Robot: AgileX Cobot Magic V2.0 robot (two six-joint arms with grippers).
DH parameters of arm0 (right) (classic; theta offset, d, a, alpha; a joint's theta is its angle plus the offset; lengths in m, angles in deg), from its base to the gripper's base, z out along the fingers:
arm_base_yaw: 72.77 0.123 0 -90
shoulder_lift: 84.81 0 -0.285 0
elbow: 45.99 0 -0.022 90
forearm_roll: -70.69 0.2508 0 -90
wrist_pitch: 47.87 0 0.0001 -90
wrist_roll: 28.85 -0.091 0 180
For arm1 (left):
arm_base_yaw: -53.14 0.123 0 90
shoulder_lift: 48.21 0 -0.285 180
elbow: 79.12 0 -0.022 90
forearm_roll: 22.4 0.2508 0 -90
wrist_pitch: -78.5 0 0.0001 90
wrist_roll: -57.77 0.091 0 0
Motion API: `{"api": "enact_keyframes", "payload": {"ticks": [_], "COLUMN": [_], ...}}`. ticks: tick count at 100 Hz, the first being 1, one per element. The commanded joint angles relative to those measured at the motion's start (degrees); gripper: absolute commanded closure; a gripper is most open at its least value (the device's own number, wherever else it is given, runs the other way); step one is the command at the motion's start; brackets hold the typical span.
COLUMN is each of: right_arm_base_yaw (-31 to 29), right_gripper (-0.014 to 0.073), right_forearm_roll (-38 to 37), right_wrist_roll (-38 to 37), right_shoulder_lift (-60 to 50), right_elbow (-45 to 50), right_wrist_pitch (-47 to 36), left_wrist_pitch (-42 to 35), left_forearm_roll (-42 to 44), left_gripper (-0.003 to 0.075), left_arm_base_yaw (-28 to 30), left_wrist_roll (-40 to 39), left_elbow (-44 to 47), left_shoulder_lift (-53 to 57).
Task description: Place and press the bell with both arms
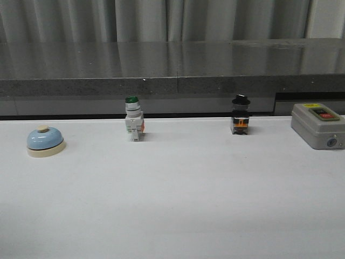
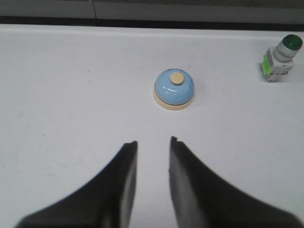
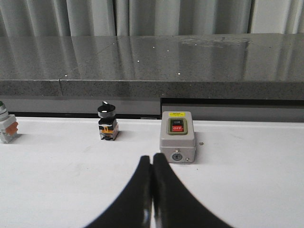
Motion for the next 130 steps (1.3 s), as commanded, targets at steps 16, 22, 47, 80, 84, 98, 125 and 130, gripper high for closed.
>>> {"api": "enact_keyframes", "payload": {"ticks": [16,22,47,80,84,98,125,130], "right_arm_base_yaw": [-0.40,-0.40,-0.40,-0.40,-0.40,-0.40,-0.40,-0.40], "right_gripper": [0.0654,0.0654,0.0654,0.0654,0.0654,0.0654,0.0654,0.0654], "right_forearm_roll": [0.32,0.32,0.32,0.32,0.32,0.32,0.32,0.32], "right_wrist_roll": [0.13,0.13,0.13,0.13,0.13,0.13,0.13,0.13], "right_shoulder_lift": [-1.10,-1.10,-1.10,-1.10,-1.10,-1.10,-1.10,-1.10], "right_elbow": [-0.82,-0.82,-0.82,-0.82,-0.82,-0.82,-0.82,-0.82], "right_wrist_pitch": [-4.51,-4.51,-4.51,-4.51,-4.51,-4.51,-4.51,-4.51], "left_wrist_pitch": [-2.69,-2.69,-4.73,-4.73,-4.73,-4.05,-1.55,-1.55], "left_forearm_roll": [-0.60,-0.60,-2.33,-2.40,-2.40,-1.95,0.89,0.89], "left_gripper": [0.0008,0.0038,0.0073,0.0073,0.0073,0.0073,0.0077,0.0080], "left_arm_base_yaw": [-0.06,-0.06,-0.17,-6.55,-6.66,-6.66,-6.55,-6.47], "left_wrist_roll": [-0.29,-0.29,0.13,1.00,1.00,1.00,1.00,1.00], "left_elbow": [-2.16,-2.16,-3.77,-17.40,-19.48,-25.81,-34.55,-35.49], "left_shoulder_lift": [0.49,0.49,-0.71,-16.98,-19.83,-28.97,-42.33,-43.92]}}
